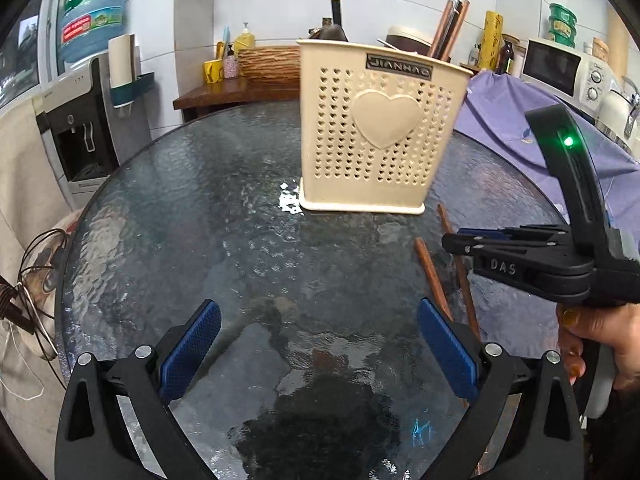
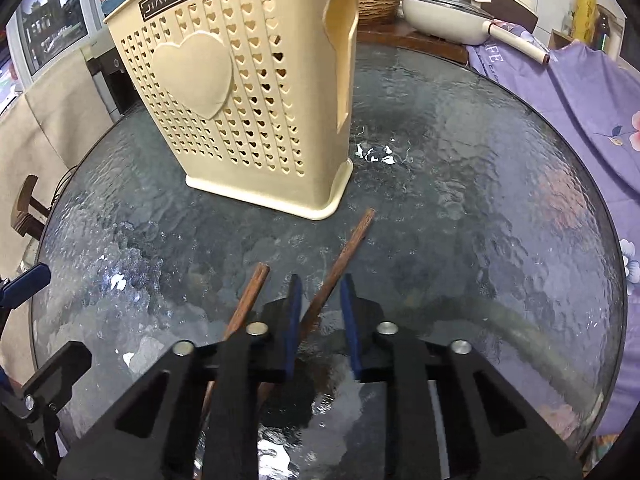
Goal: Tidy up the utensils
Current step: 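Grasp a wooden chopstick with the left tool while the right tool grasps the other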
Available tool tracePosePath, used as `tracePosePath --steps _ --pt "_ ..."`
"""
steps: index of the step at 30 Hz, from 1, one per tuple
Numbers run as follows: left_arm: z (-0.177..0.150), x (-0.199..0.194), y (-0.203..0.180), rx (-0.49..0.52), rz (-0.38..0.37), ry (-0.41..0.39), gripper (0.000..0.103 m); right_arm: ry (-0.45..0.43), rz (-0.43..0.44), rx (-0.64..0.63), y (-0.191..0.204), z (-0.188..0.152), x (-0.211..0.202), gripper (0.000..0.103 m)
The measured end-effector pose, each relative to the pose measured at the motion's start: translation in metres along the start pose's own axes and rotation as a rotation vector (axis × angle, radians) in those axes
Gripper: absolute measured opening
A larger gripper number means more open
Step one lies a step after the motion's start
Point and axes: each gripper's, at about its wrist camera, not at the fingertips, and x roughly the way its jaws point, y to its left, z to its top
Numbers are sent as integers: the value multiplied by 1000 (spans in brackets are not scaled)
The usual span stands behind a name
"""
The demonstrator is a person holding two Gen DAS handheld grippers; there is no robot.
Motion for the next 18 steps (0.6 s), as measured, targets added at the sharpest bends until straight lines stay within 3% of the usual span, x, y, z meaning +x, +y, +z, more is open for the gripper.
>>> tracePosePath --steps 7,12,18 --pt "6 9 -24 37 -71 19 93 7 51 11 -18 -9 -7 12" --pt "12 25 -47 95 -103 69 66 -4 54 26 -32 -15 -12 12" --pt "15 46 -68 126 -137 129 53 -8 34 21 -38 -19 -17 12"
